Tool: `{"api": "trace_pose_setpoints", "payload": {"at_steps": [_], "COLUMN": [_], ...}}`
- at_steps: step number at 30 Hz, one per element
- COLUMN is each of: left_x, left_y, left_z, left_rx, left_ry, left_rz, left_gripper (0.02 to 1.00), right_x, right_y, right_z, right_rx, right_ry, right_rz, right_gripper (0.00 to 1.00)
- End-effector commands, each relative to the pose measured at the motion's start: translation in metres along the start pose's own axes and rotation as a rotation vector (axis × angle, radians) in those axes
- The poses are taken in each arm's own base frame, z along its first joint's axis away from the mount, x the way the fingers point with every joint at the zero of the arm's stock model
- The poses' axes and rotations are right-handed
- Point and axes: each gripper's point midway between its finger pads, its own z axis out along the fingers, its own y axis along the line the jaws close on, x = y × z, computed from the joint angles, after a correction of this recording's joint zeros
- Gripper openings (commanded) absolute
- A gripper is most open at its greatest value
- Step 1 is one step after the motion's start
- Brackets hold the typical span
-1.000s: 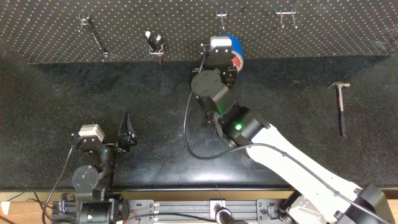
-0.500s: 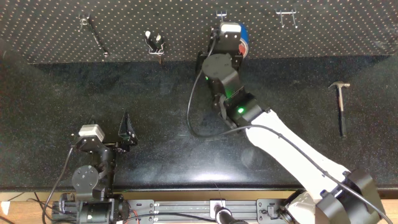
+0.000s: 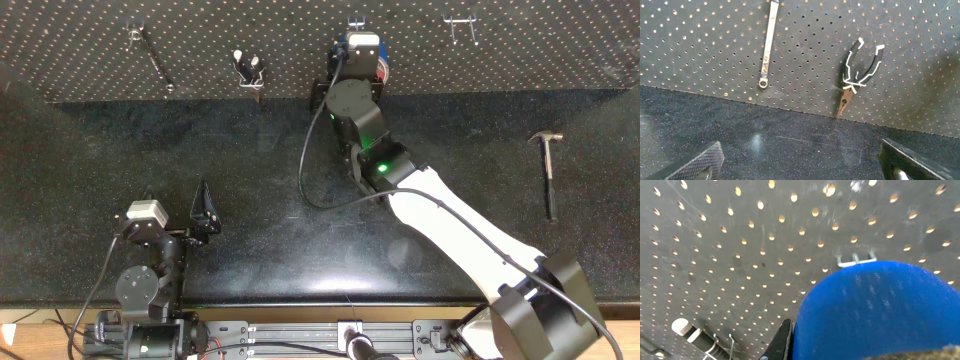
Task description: Place Tools Onto Pegboard
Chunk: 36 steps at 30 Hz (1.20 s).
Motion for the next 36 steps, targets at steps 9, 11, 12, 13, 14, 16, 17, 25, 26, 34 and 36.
{"api": "trace_pose_setpoints", "payload": {"at_steps": [9,11,12,13,14,16,17,25,26,34,36], "left_x": [0.000,0.000,0.000,0.000,0.000,0.000,0.000,0.000,0.000,0.000,0.000], "left_y": [0.002,0.002,0.002,0.002,0.002,0.002,0.002,0.002,0.002,0.002,0.002], "left_z": [0.000,0.000,0.000,0.000,0.000,0.000,0.000,0.000,0.000,0.000,0.000], "left_rx": [-0.007,-0.007,-0.007,-0.007,-0.007,-0.007,-0.007,-0.007,-0.007,-0.007,-0.007], "left_ry": [-0.004,-0.004,-0.004,-0.004,-0.004,-0.004,-0.003,-0.004,-0.003,-0.004,-0.004], "left_rz": [0.001,0.001,0.001,0.001,0.001,0.001,0.001,0.001,0.001,0.001,0.001], "left_gripper": [0.996,0.996,0.993,0.996,0.996,0.996,0.996,0.996,0.996,0.996,0.993], "right_x": [-0.008,-0.007,-0.007,-0.006,-0.005,-0.004,-0.005,-0.001,-0.001,-0.004,-0.005], "right_y": [-0.004,-0.010,-0.013,-0.016,-0.016,-0.015,-0.015,-0.015,-0.016,-0.030,-0.029], "right_z": [0.019,0.022,0.023,0.026,0.027,0.029,0.030,0.039,0.039,0.050,0.053], "right_rx": [0.003,0.015,0.021,0.026,0.021,0.011,0.011,0.015,0.017,0.045,0.046], "right_ry": [-0.008,-0.007,-0.007,-0.004,-0.001,-0.002,-0.004,0.004,0.004,-0.005,-0.006], "right_rz": [0.013,0.015,0.020,0.027,0.027,0.030,0.030,0.028,0.029,0.048,0.049], "right_gripper": [0.073,0.077,0.075,0.075,0.075,0.075,0.075,0.075,0.075,0.075,0.075]}}
